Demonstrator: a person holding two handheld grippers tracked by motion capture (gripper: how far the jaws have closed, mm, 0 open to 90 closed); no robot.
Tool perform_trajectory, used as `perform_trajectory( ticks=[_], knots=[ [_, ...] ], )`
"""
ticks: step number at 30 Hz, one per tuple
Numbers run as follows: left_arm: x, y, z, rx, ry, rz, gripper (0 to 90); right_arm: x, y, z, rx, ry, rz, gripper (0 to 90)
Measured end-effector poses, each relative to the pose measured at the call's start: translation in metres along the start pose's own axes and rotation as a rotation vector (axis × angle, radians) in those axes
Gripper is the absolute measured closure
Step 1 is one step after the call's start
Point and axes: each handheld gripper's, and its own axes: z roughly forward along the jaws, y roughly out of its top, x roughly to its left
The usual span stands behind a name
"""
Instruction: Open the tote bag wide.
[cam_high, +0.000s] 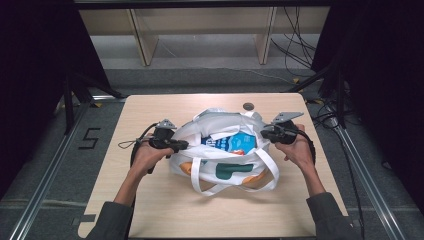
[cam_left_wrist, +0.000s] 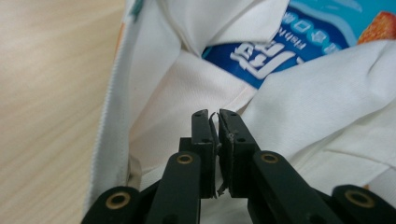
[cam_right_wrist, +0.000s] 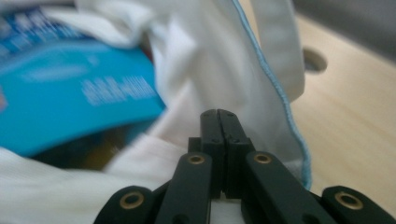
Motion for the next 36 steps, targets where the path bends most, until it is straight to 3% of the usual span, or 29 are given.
perform_trajectory(
  ticks=[1,2,4,8,14,16,20,27,29,31,33,36],
  knots=[
    [0.0,0.0,0.0,0.0,0.0,0.0,84.3,0.0,0.0,0.0,0.0,0.0,0.0,90.0],
    [-0.006,0.002,-0.004,-0.052,-0.008,-0.001,84.2,0.007,0.009,-0.013,-0.04,-0.001,-0.027,90.0],
    [-0.012,0.004,-0.009,-0.086,-0.002,0.004,83.2,0.014,0.015,-0.021,-0.088,0.001,-0.079,90.0],
    [-0.02,0.005,-0.017,-0.108,0.005,0.017,78.8,0.025,0.019,-0.032,-0.112,-0.004,-0.082,87.2],
    [-0.021,0.002,-0.028,-0.148,-0.031,0.005,68.4,0.029,0.013,-0.037,-0.126,-0.015,-0.088,78.6],
    [-0.022,-0.001,-0.034,-0.155,-0.038,0.002,65.4,0.032,0.011,-0.042,-0.127,-0.013,-0.066,74.8],
    [-0.026,-0.009,-0.048,-0.183,-0.045,-0.009,58.9,0.035,0.009,-0.055,-0.183,-0.03,-0.055,67.6],
    [-0.029,-0.017,-0.06,-0.189,-0.031,-0.012,54.5,0.039,0.002,-0.062,-0.177,-0.035,-0.049,62.3],
    [-0.028,-0.02,-0.063,-0.183,-0.023,-0.02,53.0,0.041,0.0,-0.064,-0.158,-0.033,-0.016,57.7],
    [-0.028,-0.021,-0.064,-0.185,-0.024,-0.024,51.2,0.039,-0.001,-0.063,-0.176,-0.042,-0.04,56.3],
    [-0.029,-0.024,-0.066,-0.184,-0.009,-0.022,48.3,0.041,-0.004,-0.063,-0.17,-0.044,0.01,49.7],
    [-0.03,-0.028,-0.07,-0.192,-0.021,-0.032,45.2,0.039,-0.007,-0.066,-0.181,-0.052,0.011,44.4]
  ],
)
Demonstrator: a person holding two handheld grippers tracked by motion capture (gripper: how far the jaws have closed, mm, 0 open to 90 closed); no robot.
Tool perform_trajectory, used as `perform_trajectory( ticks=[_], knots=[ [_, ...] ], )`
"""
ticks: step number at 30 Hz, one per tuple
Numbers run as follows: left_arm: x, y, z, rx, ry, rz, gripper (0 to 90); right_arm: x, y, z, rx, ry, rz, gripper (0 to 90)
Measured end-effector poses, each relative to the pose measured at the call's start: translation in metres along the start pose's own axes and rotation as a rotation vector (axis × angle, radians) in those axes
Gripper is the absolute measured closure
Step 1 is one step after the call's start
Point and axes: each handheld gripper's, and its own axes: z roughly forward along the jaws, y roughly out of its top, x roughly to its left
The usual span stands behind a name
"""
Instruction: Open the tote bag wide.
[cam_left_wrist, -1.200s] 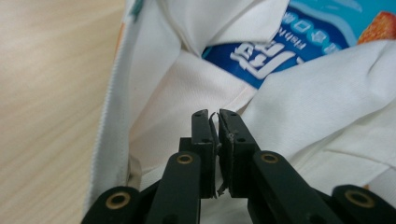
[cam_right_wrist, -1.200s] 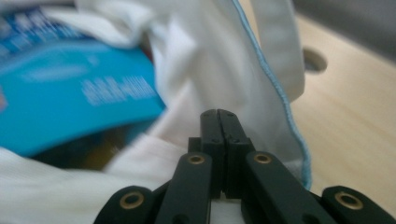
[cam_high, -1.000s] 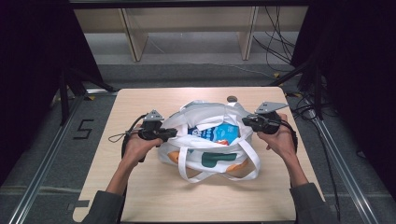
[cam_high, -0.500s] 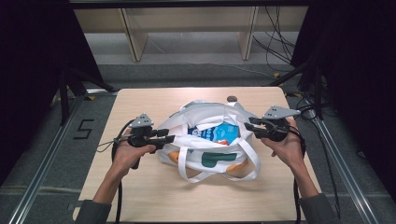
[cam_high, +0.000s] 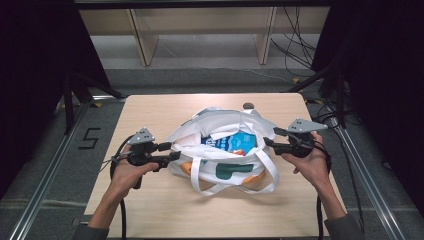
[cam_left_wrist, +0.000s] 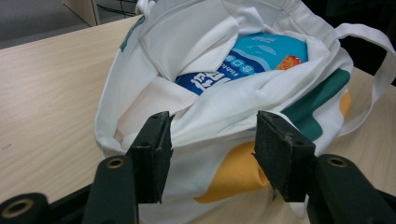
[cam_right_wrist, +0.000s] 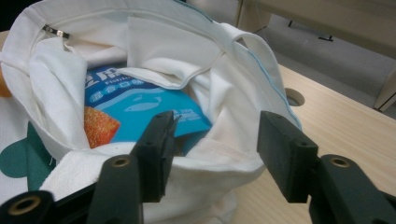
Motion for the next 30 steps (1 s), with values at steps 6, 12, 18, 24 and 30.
perform_trajectory(
  ticks=[6,12,18,24,30],
  knots=[
    [-0.005,-0.016,-0.007,0.001,0.007,0.0,38.7,0.0,-0.007,-0.012,-0.015,-0.014,0.027,40.5],
    [-0.008,-0.026,-0.009,0.003,0.001,-0.016,35.9,0.002,-0.018,-0.017,-0.012,-0.027,0.053,39.2],
    [-0.016,-0.036,-0.018,-0.004,0.04,0.002,33.8,0.002,-0.03,-0.031,-0.024,-0.039,0.057,36.9],
    [-0.024,-0.047,-0.021,0.003,0.048,0.013,32.1,0.008,-0.043,-0.041,-0.009,-0.044,0.082,35.2],
    [-0.036,-0.061,-0.024,0.016,0.072,0.061,31.8,0.014,-0.055,-0.043,0.0,-0.041,0.091,34.2]
  ],
)
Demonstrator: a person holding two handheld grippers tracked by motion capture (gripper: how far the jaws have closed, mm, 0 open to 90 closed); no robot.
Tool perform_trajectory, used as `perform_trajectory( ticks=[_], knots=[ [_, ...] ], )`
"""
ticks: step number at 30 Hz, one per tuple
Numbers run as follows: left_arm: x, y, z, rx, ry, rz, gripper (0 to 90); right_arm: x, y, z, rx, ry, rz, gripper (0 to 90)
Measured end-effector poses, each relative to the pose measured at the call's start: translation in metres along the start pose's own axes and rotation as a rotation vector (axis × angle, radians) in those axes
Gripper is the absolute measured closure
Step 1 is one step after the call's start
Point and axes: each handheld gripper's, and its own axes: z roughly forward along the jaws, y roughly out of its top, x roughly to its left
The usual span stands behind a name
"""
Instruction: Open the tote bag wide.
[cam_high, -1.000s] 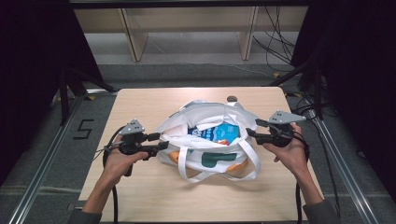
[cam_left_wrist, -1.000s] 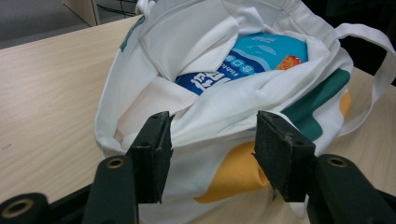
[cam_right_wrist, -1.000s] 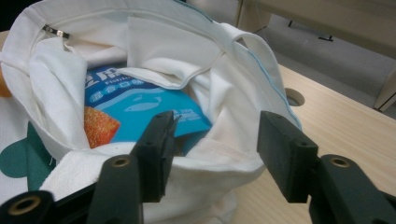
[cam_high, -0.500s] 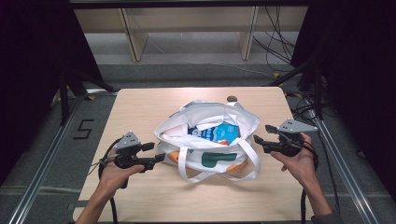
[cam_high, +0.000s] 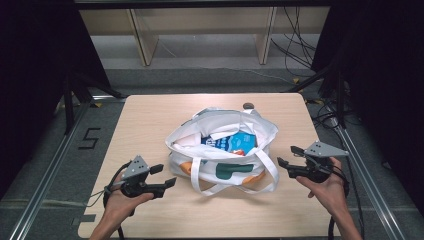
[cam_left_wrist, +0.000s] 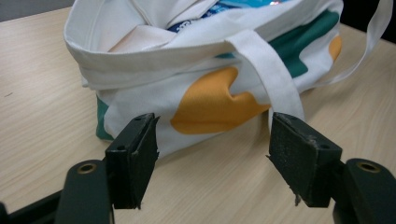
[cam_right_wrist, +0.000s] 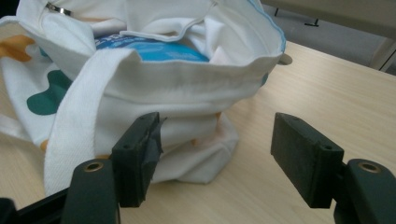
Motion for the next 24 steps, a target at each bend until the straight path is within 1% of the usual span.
perform_trajectory(
  ticks=[1,2,3,4,5,6,7,8,9,10,11,12,14,15,16,17,18,19,20,21,22,23,24],
  knots=[
    [-0.004,-0.005,-0.001,-0.001,-0.012,-0.021,31.7,0.001,-0.005,-0.001,-0.005,0.001,0.002,33.9],
    [-0.004,-0.005,-0.001,-0.001,-0.012,-0.021,31.4,0.0,-0.007,-0.002,-0.001,0.001,-0.001,33.9],
    [-0.007,-0.01,-0.002,0.001,-0.015,-0.016,31.1,0.002,-0.009,-0.004,0.003,0.001,0.017,34.0],
    [-0.007,-0.01,-0.002,0.001,-0.015,-0.016,31.0,0.001,-0.012,-0.004,-0.006,0.007,0.016,34.1],
    [-0.009,-0.014,-0.002,0.007,-0.018,0.003,30.7,0.002,-0.015,-0.006,0.005,0.002,0.03,34.0],
    [-0.011,-0.016,-0.003,0.008,-0.02,-0.017,30.4,0.002,-0.017,-0.006,0.007,-0.002,0.024,34.0],
    [-0.011,-0.016,-0.003,0.008,-0.02,-0.017,30.2,0.002,-0.02,-0.006,0.0,0.006,0.024,34.0],
    [-0.011,-0.018,-0.003,0.017,-0.012,-0.001,30.2,0.002,-0.02,-0.006,0.0,0.006,0.024,34.0],
    [-0.013,-0.023,-0.003,0.022,-0.012,0.004,29.9,0.003,-0.024,-0.008,0.005,-0.004,0.008,33.8],
    [-0.014,-0.026,-0.004,0.029,-0.01,-0.007,29.8,0.005,-0.027,-0.009,0.019,0.0,0.03,33.7],
    [-0.014,-0.026,-0.004,0.029,-0.01,-0.007,29.6,0.005,-0.03,-0.008,0.02,0.003,0.029,33.6],
    [-0.014,-0.031,-0.004,0.025,-0.02,0.002,29.7,0.005,-0.033,-0.008,0.024,0.006,0.018,33.6],
    [-0.013,-0.034,-0.005,0.031,-0.019,0.005,29.7,0.006,-0.036,-0.008,0.031,0.001,0.014,33.6],
    [-0.015,-0.039,-0.006,0.035,-0.01,-0.03,29.7,0.01,-0.043,-0.007,0.039,0.008,0.049,33.6],
    [-0.014,-0.042,-0.006,0.047,-0.006,-0.014,29.7,0.009,-0.046,-0.006,0.028,0.021,0.03,33.6],
    [-0.015,-0.044,-0.007,0.047,-0.008,-0.019,29.8,0.009,-0.049,-0.007,0.042,0.031,0.028,33.6],
    [-0.015,-0.044,-0.007,0.047,-0.008,-0.019,29.7,0.013,-0.051,-0.007,0.044,0.034,0.057,33.5],
    [-0.016,-0.048,-0.008,0.04,-0.007,-0.03,29.7,0.011,-0.053,-0.007,0.044,0.032,0.029,33.4],
    [-0.018,-0.05,-0.008,0.038,-0.006,-0.041,29.6,0.014,-0.055,-0.009,0.045,0.012,0.024,33.3],
    [-0.015,-0.051,-0.01,0.062,-0.005,-0.001,29.0,0.017,-0.056,-0.011,0.066,0.007,0.036,33.2],
    [-0.019,-0.053,-0.009,0.045,-0.004,-0.035,27.9,0.017,-0.058,-0.011,0.063,0.013,0.018,33.2],
    [-0.018,-0.054,-0.01,0.042,-0.006,-0.015,27.8,0.02,-0.06,-0.013,0.069,0.01,0.03,33.2],
    [-0.018,-0.054,-0.01,0.042,-0.006,-0.015,27.6,0.022,-0.061,-0.014,0.074,0.014,0.026,33.2]
  ],
)
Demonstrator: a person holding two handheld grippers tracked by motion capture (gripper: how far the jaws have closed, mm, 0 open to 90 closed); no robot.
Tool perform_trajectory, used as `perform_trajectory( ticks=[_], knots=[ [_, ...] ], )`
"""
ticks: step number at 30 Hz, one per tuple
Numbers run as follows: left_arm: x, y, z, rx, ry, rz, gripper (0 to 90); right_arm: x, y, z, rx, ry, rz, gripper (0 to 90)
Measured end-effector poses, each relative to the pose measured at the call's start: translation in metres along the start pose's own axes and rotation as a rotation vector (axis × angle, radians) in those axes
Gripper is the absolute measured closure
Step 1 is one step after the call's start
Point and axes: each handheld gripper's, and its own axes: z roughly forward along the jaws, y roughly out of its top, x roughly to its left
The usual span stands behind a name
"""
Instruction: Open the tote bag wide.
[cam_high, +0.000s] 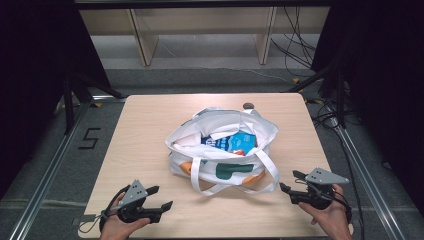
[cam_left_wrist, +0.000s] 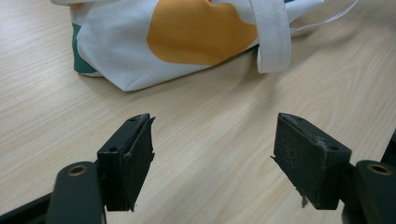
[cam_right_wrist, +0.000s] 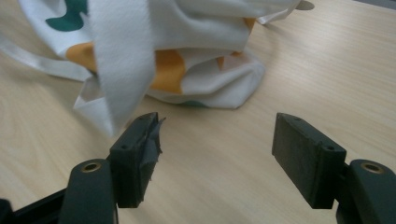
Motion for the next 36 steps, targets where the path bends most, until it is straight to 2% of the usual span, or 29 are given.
perform_trajectory(
  ticks=[1,2,4,5,6,8,9,10,11,12,19,21,22,31,36],
  knots=[
    [0.002,-0.002,-0.002,0.017,0.007,0.02,27.5,0.002,-0.001,-0.001,0.008,0.005,0.0,32.7],
    [0.0,-0.003,-0.002,0.003,0.005,0.002,27.4,0.003,-0.003,-0.001,0.003,-0.007,-0.011,31.9],
    [0.0,-0.004,-0.002,-0.002,0.005,0.003,27.1,0.005,-0.004,-0.001,0.021,-0.005,-0.005,31.7],
    [0.001,-0.004,-0.003,-0.002,0.007,0.006,26.3,0.005,-0.007,-0.001,0.026,-0.002,-0.034,31.6],
    [0.0,-0.006,-0.003,0.007,0.008,-0.017,26.3,0.005,-0.007,-0.001,0.026,-0.002,-0.034,31.6],
    [0.0,-0.008,-0.003,0.01,0.01,-0.004,26.2,0.009,-0.012,0.0,0.043,-0.001,-0.034,29.8],
    [0.001,-0.01,-0.002,0.018,0.021,0.01,26.2,0.009,-0.013,0.0,0.059,0.008,-0.056,29.9],
    [-0.002,-0.012,-0.001,0.032,0.022,-0.006,26.2,0.012,-0.016,0.0,0.067,0.001,-0.086,29.9],
    [-0.001,-0.012,-0.001,0.039,0.019,-0.003,26.3,0.014,-0.018,-0.001,0.073,0.01,-0.077,29.9],
    [-0.003,-0.012,0.0,0.03,0.015,-0.007,26.2,0.014,-0.019,0.0,0.072,0.011,-0.098,29.8],
    [-0.002,-0.012,0.001,0.04,0.01,0.014,25.6,0.018,-0.028,-0.005,0.088,0.014,-0.101,29.7],
    [-0.002,-0.012,0.001,0.038,0.011,0.012,25.6,0.018,-0.029,-0.004,0.093,0.021,-0.1,29.7],
    [-0.003,-0.013,0.002,0.038,0.012,-0.01,25.6,0.018,-0.03,-0.004,0.1,0.034,-0.091,29.5],
    [-0.002,-0.012,0.002,0.026,0.015,-0.001,25.3,0.017,-0.03,-0.003,0.101,0.016,-0.109,29.2],
    [0.0,-0.012,0.001,0.051,0.022,0.026,25.3,0.017,-0.03,-0.003,0.103,0.018,-0.108,29.2]
  ],
)
